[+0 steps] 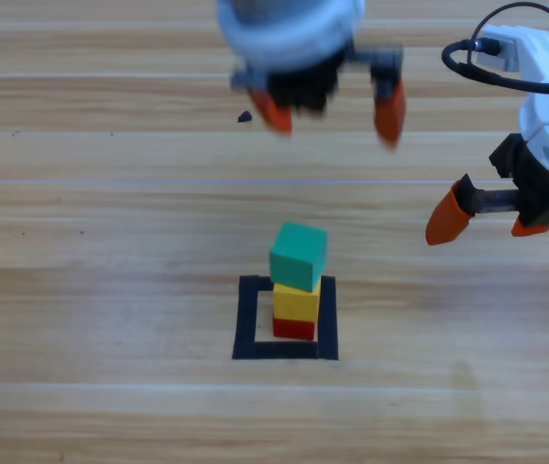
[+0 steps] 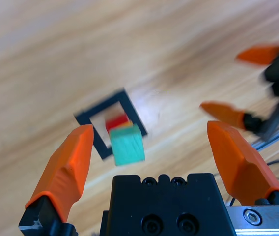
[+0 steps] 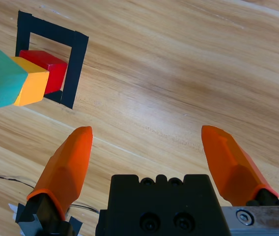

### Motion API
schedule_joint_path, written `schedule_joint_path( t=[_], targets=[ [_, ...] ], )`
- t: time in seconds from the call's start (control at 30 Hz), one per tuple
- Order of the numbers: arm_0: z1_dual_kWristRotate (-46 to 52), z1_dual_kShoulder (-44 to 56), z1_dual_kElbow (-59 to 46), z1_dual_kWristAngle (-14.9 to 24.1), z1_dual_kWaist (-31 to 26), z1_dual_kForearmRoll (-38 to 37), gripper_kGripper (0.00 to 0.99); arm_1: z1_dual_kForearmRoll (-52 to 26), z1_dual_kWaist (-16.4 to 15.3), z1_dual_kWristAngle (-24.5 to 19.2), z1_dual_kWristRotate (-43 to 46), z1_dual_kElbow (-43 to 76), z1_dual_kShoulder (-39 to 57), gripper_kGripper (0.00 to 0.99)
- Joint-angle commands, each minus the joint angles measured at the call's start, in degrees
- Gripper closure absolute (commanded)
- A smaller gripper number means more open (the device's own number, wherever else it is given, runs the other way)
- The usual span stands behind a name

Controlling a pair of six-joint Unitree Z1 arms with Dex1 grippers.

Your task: Stack the blocks in the rectangular block: red at the bottom, yellow in the middle, green on top

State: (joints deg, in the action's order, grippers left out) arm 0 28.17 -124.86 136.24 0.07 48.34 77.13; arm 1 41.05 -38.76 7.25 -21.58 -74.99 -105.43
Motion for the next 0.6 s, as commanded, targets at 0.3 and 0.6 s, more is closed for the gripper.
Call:
schedule_joint_path(
  t=[0.3,0.6],
  targets=[
    [-23.16,8.94,0.43,0.19,-34.63,-0.49,0.0,-0.7,1.58,-1.71,0.66,0.55,-2.32,0.013],
    [-27.29,29.5,-56.0,-5.96,-28.65,-31.86,0.0,-0.53,1.58,-1.89,0.66,0.72,-2.58,0.013]
  ],
)
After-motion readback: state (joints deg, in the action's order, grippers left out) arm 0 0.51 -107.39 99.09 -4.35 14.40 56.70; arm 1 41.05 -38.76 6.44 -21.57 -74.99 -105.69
